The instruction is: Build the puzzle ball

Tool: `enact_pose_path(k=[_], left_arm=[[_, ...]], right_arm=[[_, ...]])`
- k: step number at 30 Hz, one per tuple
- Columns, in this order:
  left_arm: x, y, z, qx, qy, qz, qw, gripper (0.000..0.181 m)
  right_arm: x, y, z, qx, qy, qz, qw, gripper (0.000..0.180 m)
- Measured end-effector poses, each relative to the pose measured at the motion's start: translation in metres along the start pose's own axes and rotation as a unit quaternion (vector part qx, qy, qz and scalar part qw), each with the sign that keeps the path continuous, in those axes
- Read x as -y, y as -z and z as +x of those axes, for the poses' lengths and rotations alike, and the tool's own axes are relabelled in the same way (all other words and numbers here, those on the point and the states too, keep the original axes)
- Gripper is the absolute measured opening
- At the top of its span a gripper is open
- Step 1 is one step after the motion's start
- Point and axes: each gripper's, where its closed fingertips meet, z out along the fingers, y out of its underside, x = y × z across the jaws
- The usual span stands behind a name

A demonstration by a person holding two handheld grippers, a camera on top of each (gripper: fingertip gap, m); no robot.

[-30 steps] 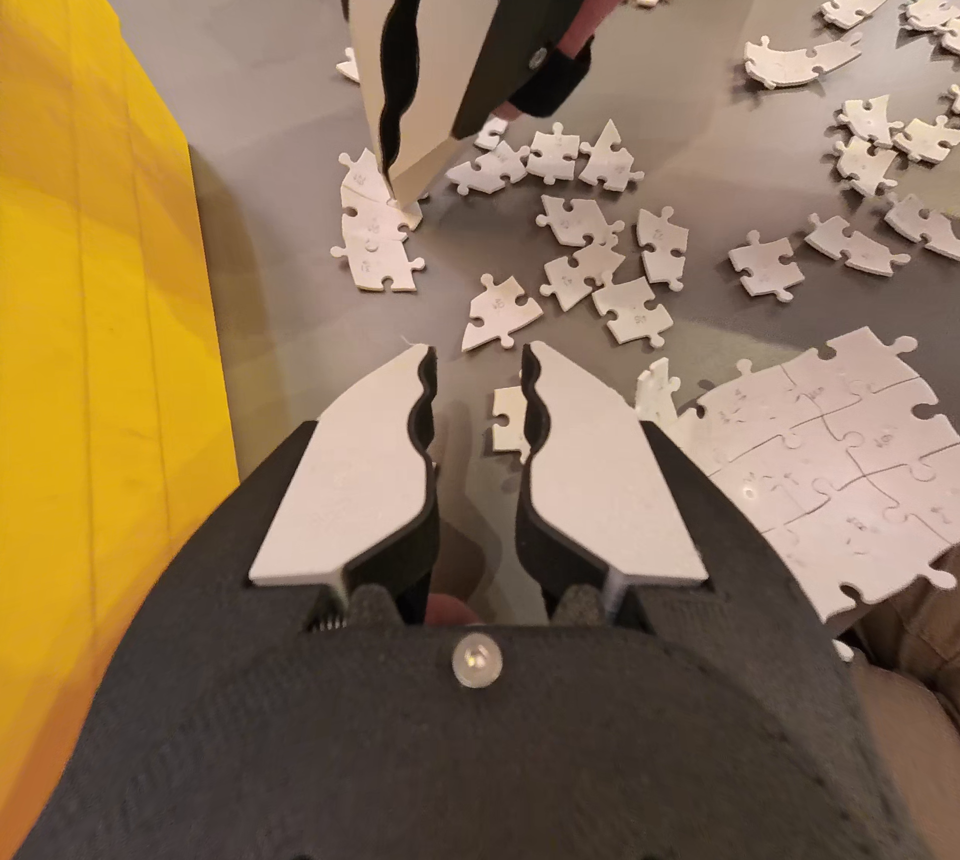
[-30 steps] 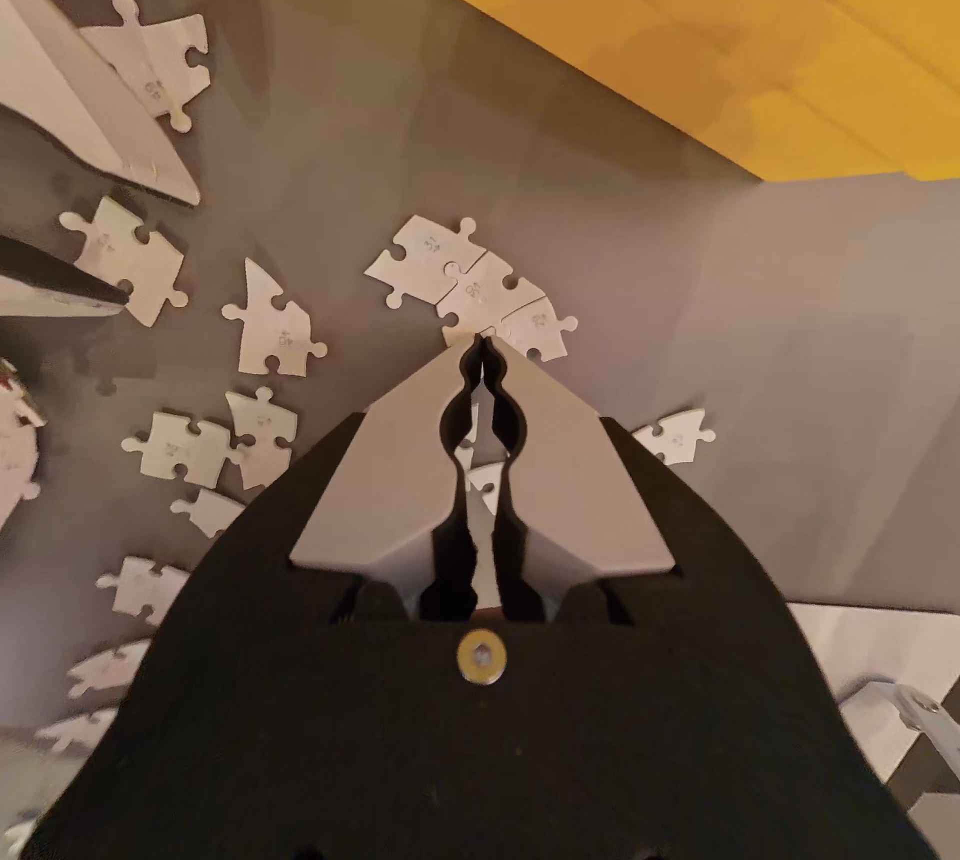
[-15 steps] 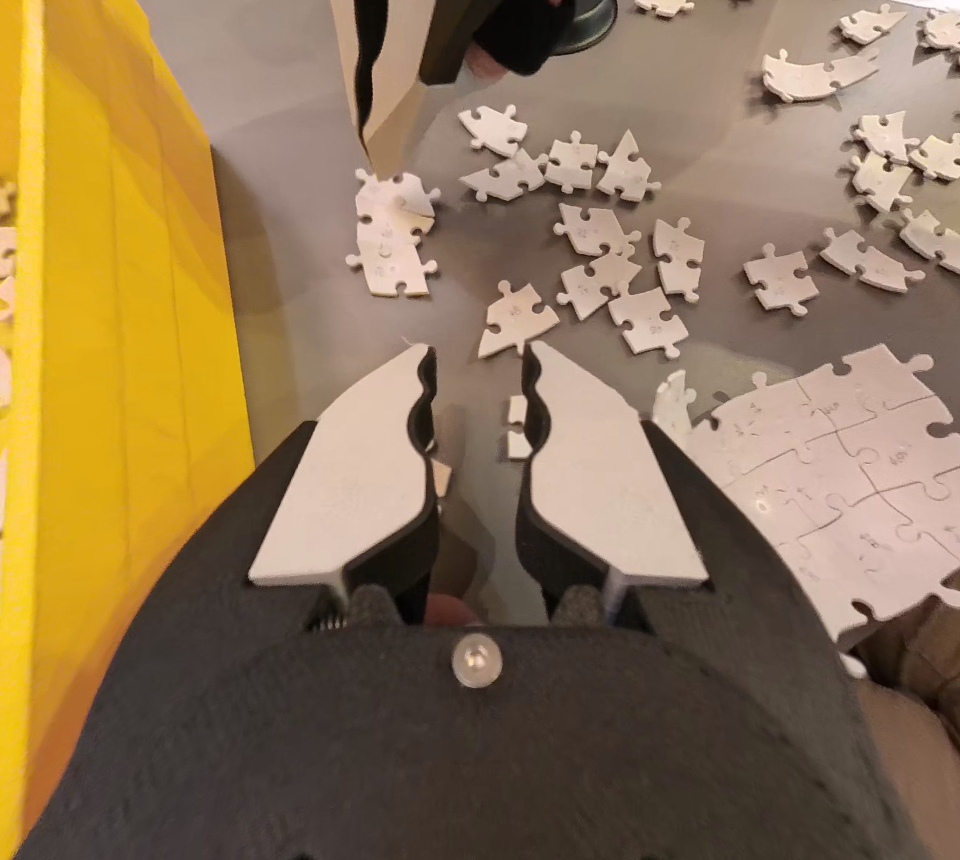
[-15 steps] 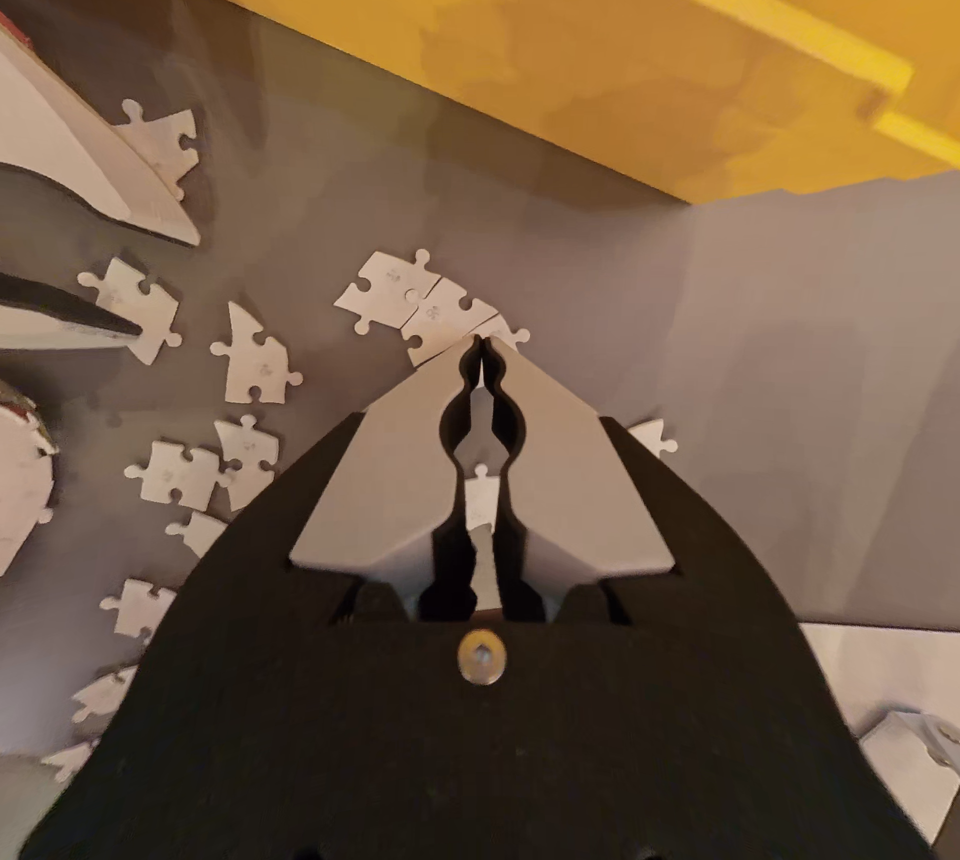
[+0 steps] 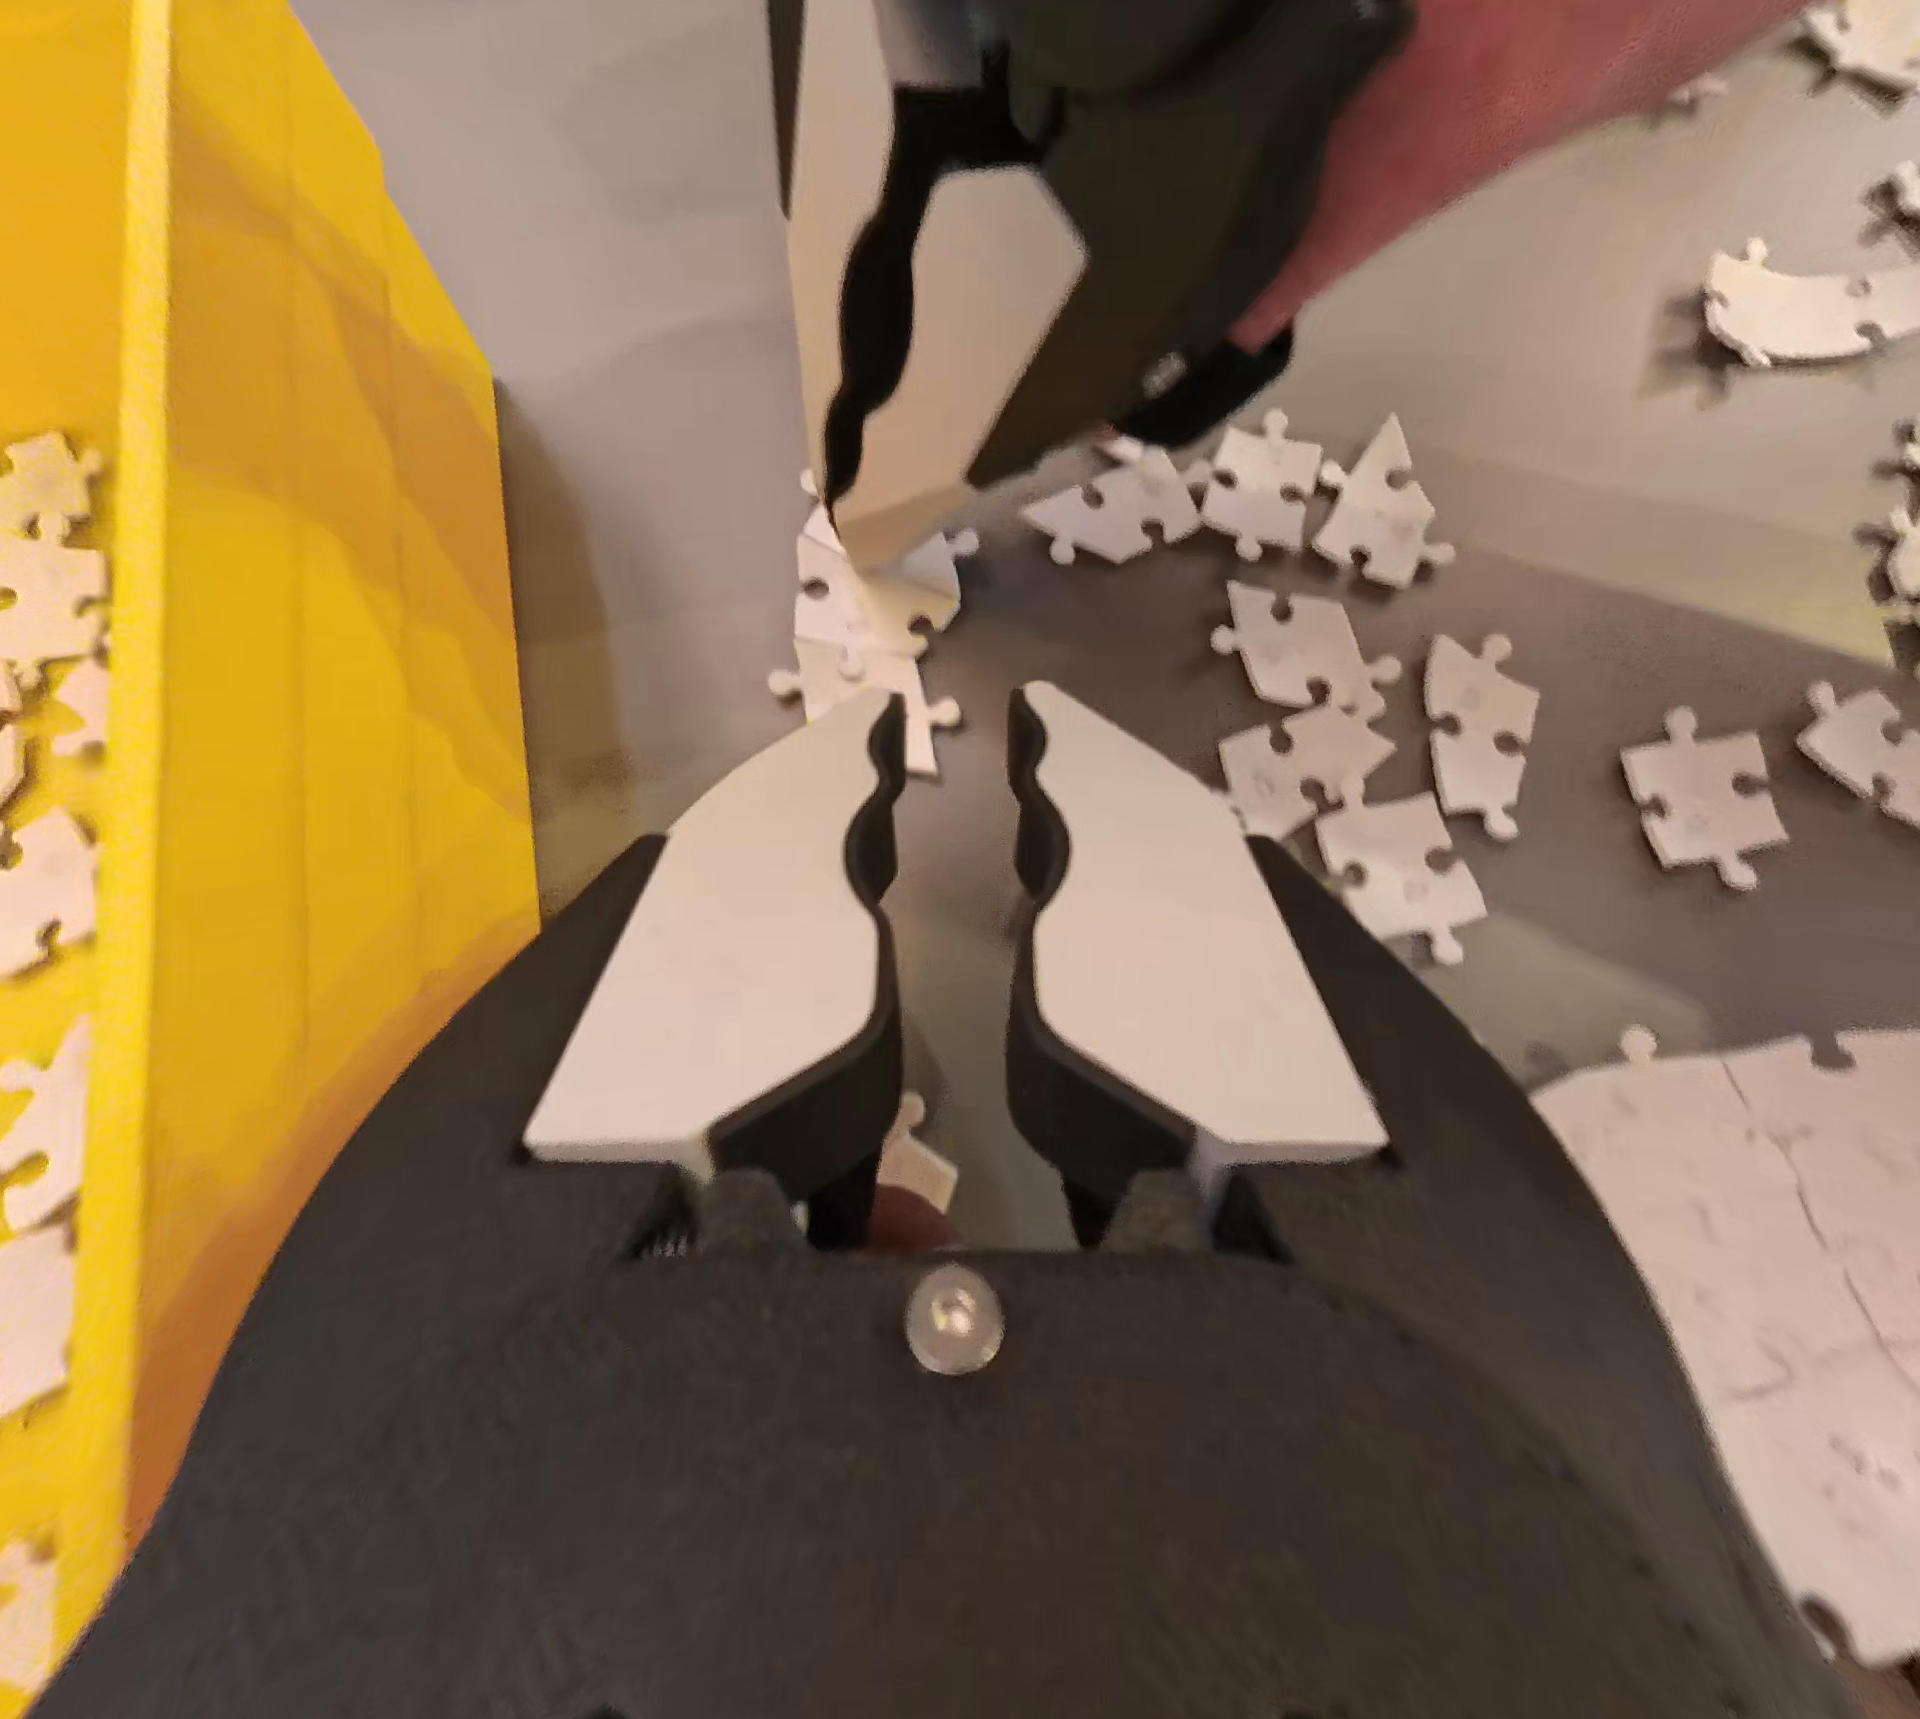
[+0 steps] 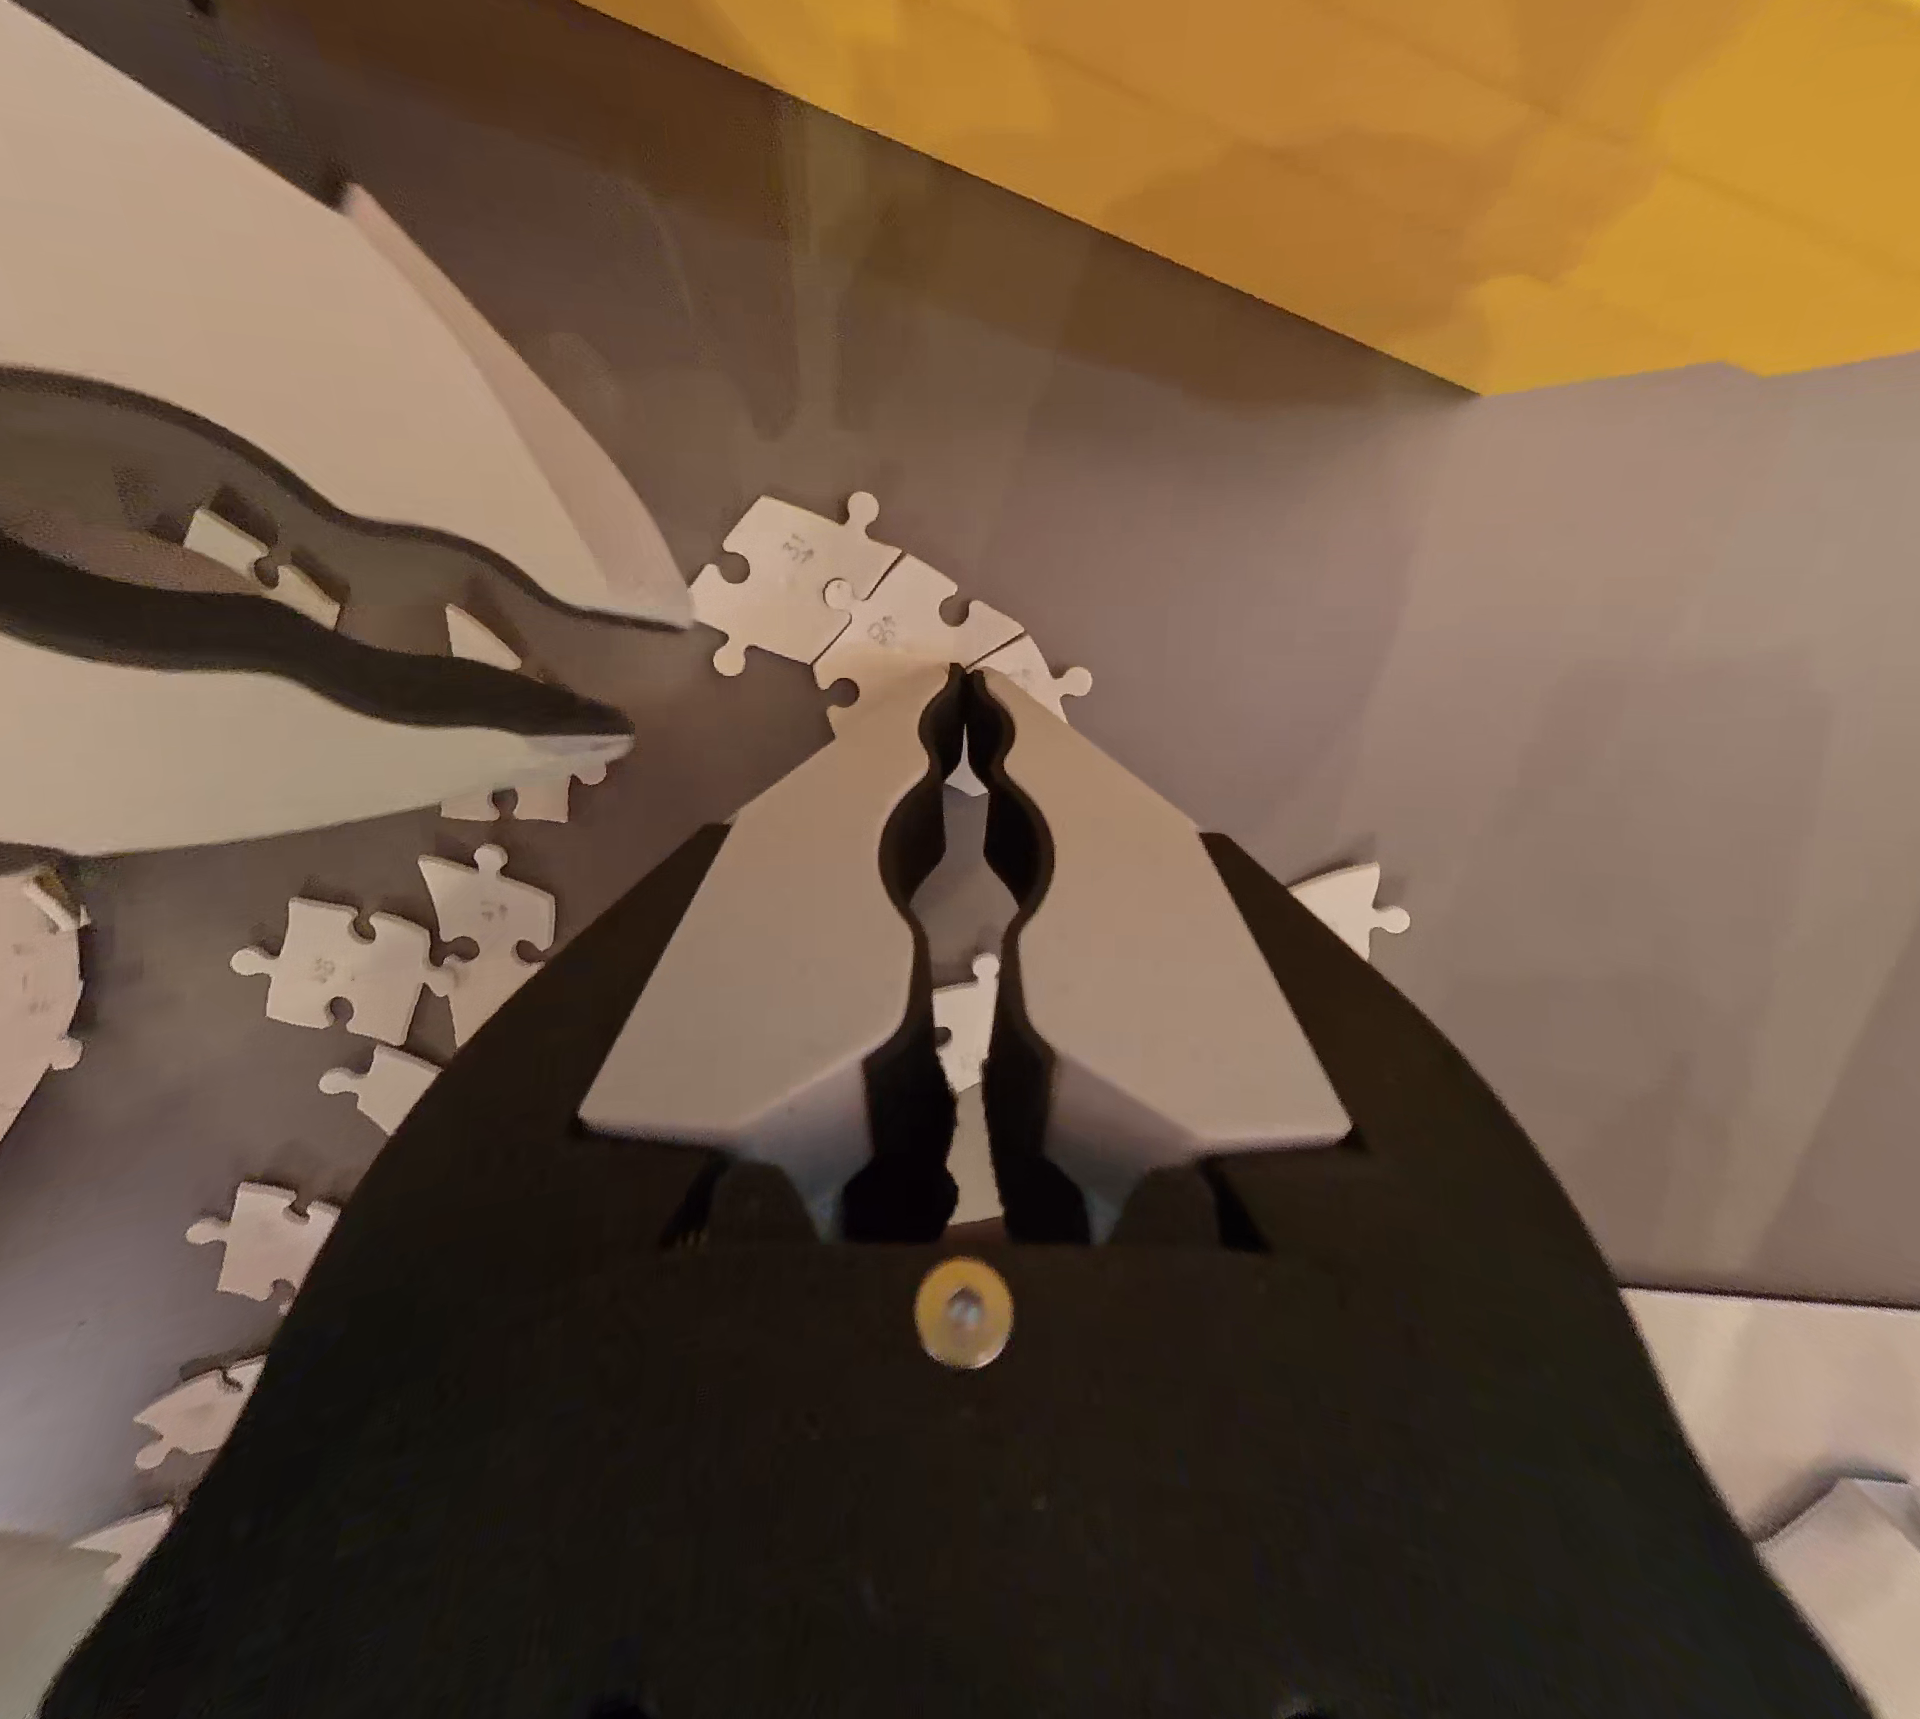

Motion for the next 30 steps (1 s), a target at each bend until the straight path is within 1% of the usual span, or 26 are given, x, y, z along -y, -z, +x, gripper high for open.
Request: enact_pose_path(k=[2, 5, 7, 10, 12, 14, 16, 22, 26, 30], left_arm=[[0.006, -0.009, -0.002, 0.006, -0.001, -0.012, 1.000, 0.010], [0.000, -0.024, -0.015, 0.044, -0.016, -0.054, 0.997, 0.000], [-0.005, -0.032, -0.021, 0.060, -0.021, -0.075, 0.995, 0.000], [-0.008, -0.039, -0.020, 0.060, -0.032, -0.087, 0.994, 0.000], [-0.008, -0.039, -0.021, 0.068, -0.056, -0.101, 0.991, 0.001], [-0.009, -0.039, -0.021, 0.066, -0.048, -0.105, 0.991, 0.001], [-0.010, -0.037, -0.021, 0.066, -0.059, -0.115, 0.989, 0.001], [-0.014, -0.033, -0.028, 0.057, -0.004, -0.093, 0.994, 0.000], [-0.014, -0.033, -0.027, 0.055, -0.023, -0.103, 0.993, 0.000], [-0.014, -0.033, -0.026, 0.062, -0.060, -0.128, 0.988, 0.001]], right_arm=[[0.000, 0.000, 0.000, -0.001, -0.003, 0.008, 1.000, 0.000], [0.000, 0.000, 0.000, -0.002, -0.004, 0.011, 1.000, 0.000], [0.000, 0.000, 0.000, -0.004, -0.004, 0.014, 1.000, 0.000], [-0.001, 0.001, -0.001, 0.001, -0.006, 0.020, 1.000, 0.000], [-0.002, 0.001, -0.002, 0.007, -0.008, 0.022, 1.000, 0.000], [-0.002, 0.001, -0.002, 0.009, -0.008, 0.025, 1.000, 0.000], [-0.002, 0.001, -0.002, 0.009, -0.008, 0.029, 0.999, 0.000], [-0.003, 0.001, -0.003, 0.010, -0.006, 0.035, 0.999, 0.000], [-0.003, 0.001, -0.002, 0.013, -0.007, 0.036, 0.999, 0.000], [-0.002, 0.001, -0.002, 0.016, -0.012, 0.037, 0.999, 0.000]])
